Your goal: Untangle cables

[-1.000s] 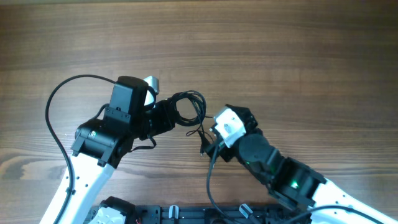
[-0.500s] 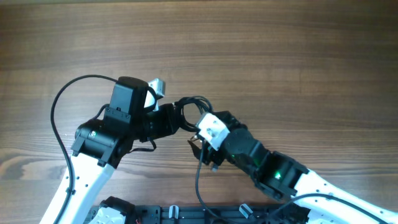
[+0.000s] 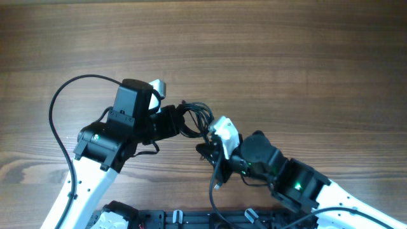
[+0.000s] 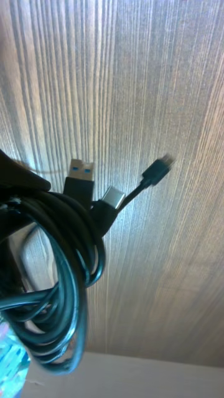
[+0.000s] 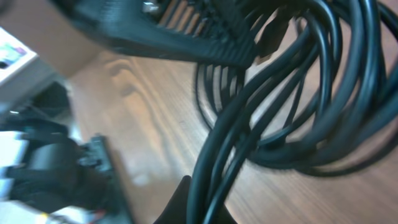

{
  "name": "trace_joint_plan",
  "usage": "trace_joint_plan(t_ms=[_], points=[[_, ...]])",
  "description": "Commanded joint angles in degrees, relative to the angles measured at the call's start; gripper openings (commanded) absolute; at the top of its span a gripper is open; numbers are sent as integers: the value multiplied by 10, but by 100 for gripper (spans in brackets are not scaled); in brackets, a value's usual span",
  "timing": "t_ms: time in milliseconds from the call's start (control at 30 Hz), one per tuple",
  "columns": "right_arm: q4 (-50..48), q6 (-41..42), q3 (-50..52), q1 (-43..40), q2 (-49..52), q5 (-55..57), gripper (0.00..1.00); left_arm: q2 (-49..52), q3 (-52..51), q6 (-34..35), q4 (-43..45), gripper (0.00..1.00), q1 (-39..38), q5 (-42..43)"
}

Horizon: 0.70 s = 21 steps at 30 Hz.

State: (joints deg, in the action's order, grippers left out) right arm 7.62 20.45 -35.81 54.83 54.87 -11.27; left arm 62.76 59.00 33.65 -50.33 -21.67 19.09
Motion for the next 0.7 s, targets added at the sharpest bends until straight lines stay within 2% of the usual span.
trace_joint_plan(t_ms=[0, 200, 333, 433, 667], points=[[20, 72, -13, 4, -50, -87, 4, -5, 3, -2, 16, 4, 6, -68], [-55, 173, -13, 4, -63, -68, 4, -5, 3, 15, 19, 4, -2, -57], [-90, 220, -13, 4, -31, 43, 4, -5, 3, 15, 24, 4, -32, -31], [-98, 222, -13, 3, 7, 94, 4, -5, 3, 15, 32, 4, -60, -29], [-102, 222, -13, -75, 35, 95, 4, -5, 3, -34, 36, 4, -114, -26]])
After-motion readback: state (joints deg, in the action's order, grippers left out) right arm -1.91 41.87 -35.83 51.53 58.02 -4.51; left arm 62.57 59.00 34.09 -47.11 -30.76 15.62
